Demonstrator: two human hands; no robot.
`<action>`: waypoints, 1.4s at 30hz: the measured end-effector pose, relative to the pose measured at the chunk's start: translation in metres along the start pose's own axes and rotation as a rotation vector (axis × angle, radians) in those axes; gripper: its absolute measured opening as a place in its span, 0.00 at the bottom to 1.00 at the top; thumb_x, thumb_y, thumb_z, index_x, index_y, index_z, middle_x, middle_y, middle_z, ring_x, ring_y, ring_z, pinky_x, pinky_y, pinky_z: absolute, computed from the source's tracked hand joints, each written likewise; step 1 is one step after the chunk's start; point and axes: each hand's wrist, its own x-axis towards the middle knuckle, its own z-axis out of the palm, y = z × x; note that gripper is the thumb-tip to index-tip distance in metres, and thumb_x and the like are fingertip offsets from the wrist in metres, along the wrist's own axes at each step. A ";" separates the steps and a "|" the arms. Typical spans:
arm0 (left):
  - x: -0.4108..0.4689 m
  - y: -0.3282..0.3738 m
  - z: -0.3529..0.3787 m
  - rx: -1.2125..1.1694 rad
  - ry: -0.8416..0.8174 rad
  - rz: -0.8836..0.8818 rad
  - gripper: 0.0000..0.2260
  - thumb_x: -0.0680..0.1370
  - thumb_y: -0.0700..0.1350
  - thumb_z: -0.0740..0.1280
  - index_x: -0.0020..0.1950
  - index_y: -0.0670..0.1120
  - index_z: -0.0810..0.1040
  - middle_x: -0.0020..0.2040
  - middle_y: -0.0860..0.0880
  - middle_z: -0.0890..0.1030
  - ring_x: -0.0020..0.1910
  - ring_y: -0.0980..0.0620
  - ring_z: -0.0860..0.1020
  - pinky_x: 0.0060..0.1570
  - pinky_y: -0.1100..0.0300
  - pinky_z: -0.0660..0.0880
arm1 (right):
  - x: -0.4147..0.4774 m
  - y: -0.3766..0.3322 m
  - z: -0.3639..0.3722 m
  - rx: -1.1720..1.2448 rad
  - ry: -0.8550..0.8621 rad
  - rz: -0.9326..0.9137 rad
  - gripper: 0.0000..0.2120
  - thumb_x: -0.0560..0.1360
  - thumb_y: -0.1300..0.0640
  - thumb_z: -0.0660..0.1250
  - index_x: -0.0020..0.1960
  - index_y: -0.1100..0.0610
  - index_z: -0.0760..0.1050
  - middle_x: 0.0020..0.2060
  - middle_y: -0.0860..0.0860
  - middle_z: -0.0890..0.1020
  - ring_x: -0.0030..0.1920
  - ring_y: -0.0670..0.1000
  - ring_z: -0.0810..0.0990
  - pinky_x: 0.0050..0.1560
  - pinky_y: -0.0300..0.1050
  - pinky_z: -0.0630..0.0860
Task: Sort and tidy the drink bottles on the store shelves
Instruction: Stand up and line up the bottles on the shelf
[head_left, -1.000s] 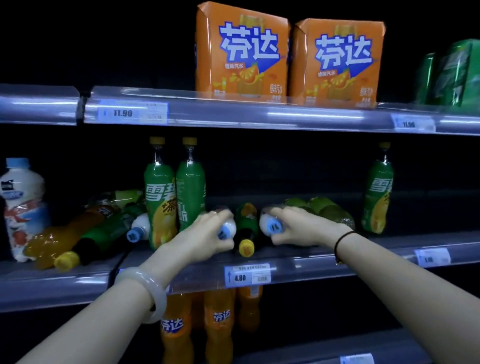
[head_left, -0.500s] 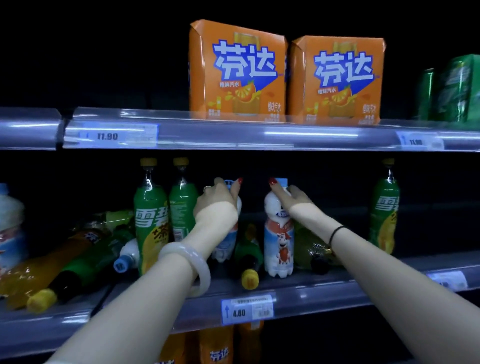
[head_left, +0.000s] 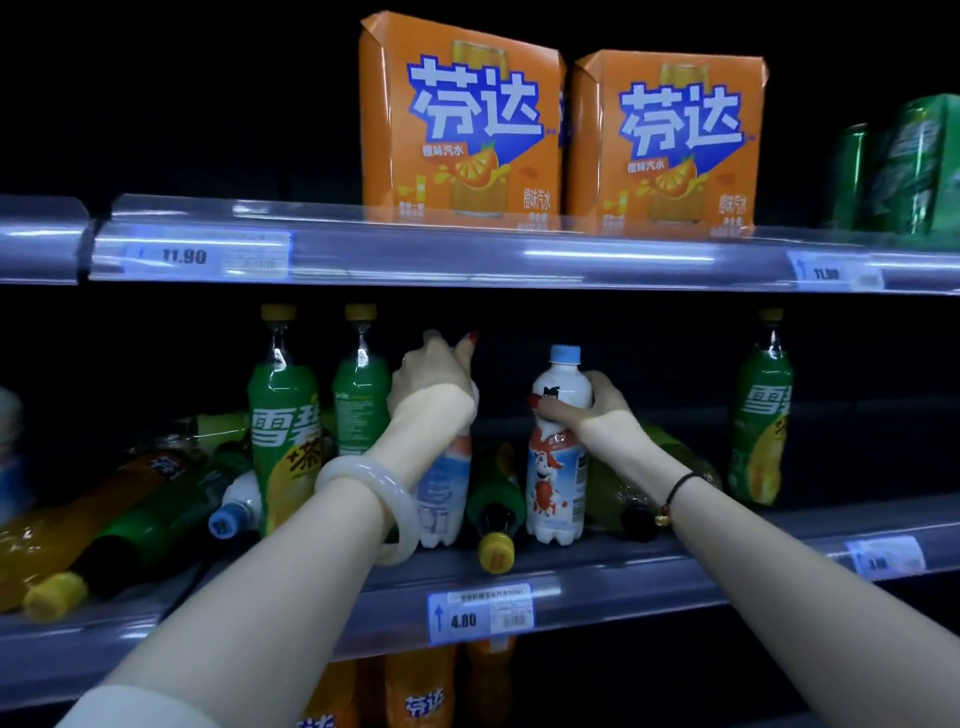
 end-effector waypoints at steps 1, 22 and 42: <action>0.000 0.002 -0.001 -0.026 -0.035 -0.025 0.23 0.79 0.59 0.56 0.61 0.41 0.69 0.59 0.37 0.76 0.58 0.36 0.75 0.51 0.49 0.72 | -0.001 0.000 -0.001 -0.001 -0.022 0.005 0.21 0.70 0.58 0.74 0.57 0.58 0.68 0.45 0.51 0.79 0.41 0.46 0.80 0.33 0.33 0.77; -0.053 -0.027 0.024 -0.519 -0.012 -0.009 0.33 0.61 0.51 0.77 0.56 0.44 0.62 0.53 0.43 0.72 0.48 0.44 0.74 0.42 0.56 0.72 | -0.016 0.015 -0.009 0.138 -0.160 0.146 0.15 0.70 0.68 0.68 0.56 0.67 0.73 0.46 0.62 0.81 0.46 0.58 0.81 0.52 0.55 0.78; -0.082 -0.057 0.004 -0.738 -0.155 0.281 0.19 0.65 0.48 0.78 0.49 0.50 0.72 0.41 0.56 0.82 0.39 0.65 0.80 0.36 0.73 0.74 | -0.061 -0.018 0.000 0.053 -0.011 -0.252 0.20 0.68 0.65 0.75 0.53 0.54 0.69 0.47 0.50 0.80 0.42 0.37 0.80 0.42 0.31 0.77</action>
